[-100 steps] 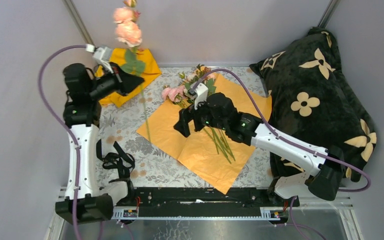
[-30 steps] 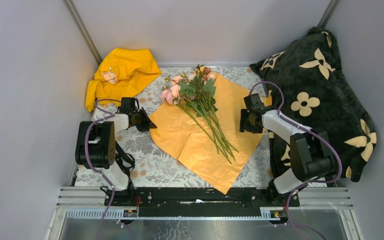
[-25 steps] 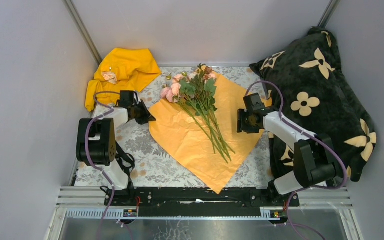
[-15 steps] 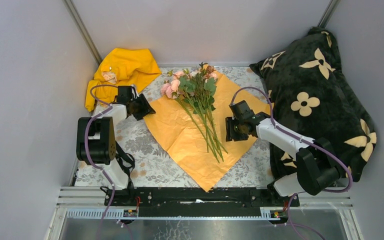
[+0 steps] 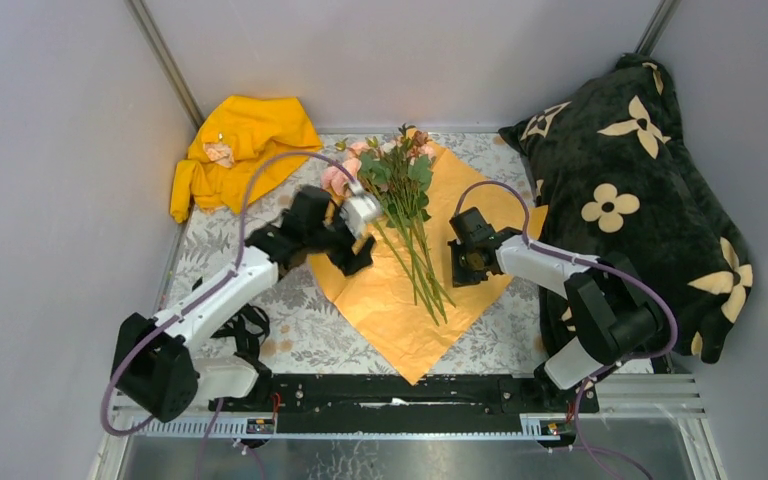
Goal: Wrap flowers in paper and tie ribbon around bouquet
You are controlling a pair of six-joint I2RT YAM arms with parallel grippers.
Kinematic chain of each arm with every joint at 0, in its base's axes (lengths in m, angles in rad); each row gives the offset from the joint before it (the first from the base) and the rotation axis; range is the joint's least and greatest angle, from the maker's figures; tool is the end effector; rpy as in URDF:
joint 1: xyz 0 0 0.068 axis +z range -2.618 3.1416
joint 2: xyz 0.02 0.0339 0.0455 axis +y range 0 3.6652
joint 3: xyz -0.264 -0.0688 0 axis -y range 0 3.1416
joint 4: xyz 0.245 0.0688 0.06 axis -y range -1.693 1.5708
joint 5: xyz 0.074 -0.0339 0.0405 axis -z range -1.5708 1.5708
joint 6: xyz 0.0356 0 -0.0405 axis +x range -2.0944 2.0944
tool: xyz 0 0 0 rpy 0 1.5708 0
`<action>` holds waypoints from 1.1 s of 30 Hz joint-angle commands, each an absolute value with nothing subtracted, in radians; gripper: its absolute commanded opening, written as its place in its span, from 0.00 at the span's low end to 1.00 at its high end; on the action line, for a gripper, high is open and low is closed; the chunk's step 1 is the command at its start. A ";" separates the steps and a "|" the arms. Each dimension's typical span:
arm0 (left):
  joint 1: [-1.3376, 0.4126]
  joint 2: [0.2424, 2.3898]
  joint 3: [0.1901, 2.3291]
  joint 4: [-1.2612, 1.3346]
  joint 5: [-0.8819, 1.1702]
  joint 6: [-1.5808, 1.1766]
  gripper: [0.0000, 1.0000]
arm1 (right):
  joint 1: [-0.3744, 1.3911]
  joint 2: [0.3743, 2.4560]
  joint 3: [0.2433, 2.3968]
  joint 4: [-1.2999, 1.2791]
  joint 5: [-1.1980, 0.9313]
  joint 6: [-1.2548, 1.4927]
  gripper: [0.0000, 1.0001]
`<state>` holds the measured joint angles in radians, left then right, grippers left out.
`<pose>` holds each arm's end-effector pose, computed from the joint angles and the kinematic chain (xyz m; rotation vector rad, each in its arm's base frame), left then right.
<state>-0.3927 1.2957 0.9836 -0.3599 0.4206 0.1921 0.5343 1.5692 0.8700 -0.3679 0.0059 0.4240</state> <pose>0.2561 -0.1218 0.2831 0.8605 2.0639 -0.5798 0.2571 0.1519 0.1698 -0.1454 2.6711 0.3103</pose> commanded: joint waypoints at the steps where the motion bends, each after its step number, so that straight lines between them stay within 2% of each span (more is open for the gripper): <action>1: -0.682 1.241 0.840 -0.579 0.360 0.581 0.78 | 0.569 1.586 0.841 -0.277 -0.072 0.466 0.11; 5: -0.945 1.212 0.745 -0.542 0.294 0.684 0.86 | 0.612 1.613 0.841 -0.239 -0.118 0.494 0.11; 10: -1.123 1.279 0.673 -0.466 0.186 0.762 0.92 | 0.637 1.643 0.835 -0.188 -0.186 0.528 0.11; 13: -1.157 1.307 0.631 -0.397 0.128 0.795 0.94 | 0.639 1.644 0.828 -0.170 -0.215 0.541 0.11; 23: -1.164 1.266 0.460 -0.182 0.123 0.905 0.92 | 0.639 1.614 0.832 -0.166 -0.284 0.548 0.13; 26: -1.164 1.268 0.448 -0.134 0.103 0.897 0.89 | 0.639 1.612 0.839 -0.176 -0.283 0.546 0.13; 28: -1.164 1.255 0.450 -0.116 0.087 0.887 0.83 | 0.640 1.600 0.841 -0.184 -0.285 0.545 0.13; 33: -1.164 1.206 0.447 -0.096 0.078 0.865 0.51 | 0.639 1.567 0.844 -0.209 -0.268 0.530 0.14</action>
